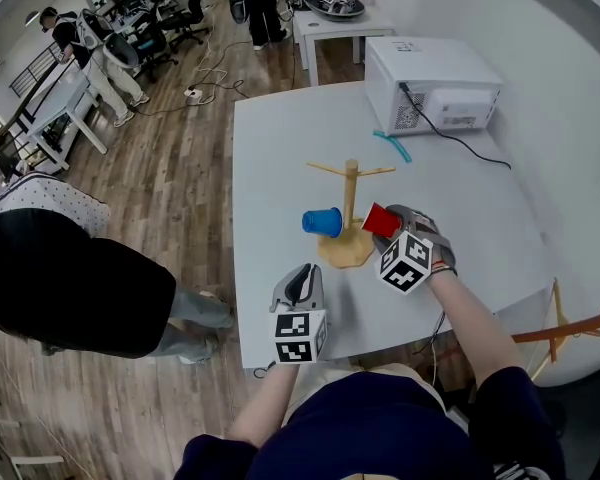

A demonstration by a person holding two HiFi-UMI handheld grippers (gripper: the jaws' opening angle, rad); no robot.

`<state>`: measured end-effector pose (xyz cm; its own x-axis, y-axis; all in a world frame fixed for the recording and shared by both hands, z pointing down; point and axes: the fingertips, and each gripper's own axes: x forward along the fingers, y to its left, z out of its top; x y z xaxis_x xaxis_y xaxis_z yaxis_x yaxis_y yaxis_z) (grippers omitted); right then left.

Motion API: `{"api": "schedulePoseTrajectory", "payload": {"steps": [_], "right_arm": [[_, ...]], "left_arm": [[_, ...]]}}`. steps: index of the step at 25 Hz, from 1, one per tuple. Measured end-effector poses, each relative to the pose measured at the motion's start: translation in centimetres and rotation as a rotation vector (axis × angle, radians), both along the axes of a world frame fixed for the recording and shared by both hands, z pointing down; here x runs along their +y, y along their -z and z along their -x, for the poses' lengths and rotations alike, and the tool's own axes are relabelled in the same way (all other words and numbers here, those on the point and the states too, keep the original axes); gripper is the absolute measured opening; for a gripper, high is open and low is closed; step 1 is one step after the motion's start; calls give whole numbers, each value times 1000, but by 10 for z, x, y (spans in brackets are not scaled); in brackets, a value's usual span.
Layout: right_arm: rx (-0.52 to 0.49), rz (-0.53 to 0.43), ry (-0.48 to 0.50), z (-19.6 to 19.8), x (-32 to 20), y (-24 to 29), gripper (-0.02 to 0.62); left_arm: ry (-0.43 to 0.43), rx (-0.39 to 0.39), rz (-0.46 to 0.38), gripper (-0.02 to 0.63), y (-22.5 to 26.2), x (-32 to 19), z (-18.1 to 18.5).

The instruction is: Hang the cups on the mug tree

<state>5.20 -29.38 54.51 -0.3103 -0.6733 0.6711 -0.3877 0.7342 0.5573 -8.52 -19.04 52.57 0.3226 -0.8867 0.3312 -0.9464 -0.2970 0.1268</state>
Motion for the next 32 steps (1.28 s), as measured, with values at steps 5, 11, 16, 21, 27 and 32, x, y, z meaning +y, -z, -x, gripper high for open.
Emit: {"api": "schedulePoseTrajectory", "payload": {"steps": [5,11,16,21,27,32], "right_arm": [[2,0,18,8,2,-1,268],[3,1,36,17,3,-2,267],[5,1,51,23,2,-3,268],[8,2,62,28,2,-4,268],[18,9,66,30,3,-6,268],[16,3,60,30,3,-6,268]], "left_arm": [[1,0,2,21,-1,1,1],[12,1,5,21,-1,2,3],[16,2,6,21,-2,3,4],[24,4,6,21,-3,4,6],[28,2,7,21,-1,5,10],[28,3,6,21,0,5,10]]}}
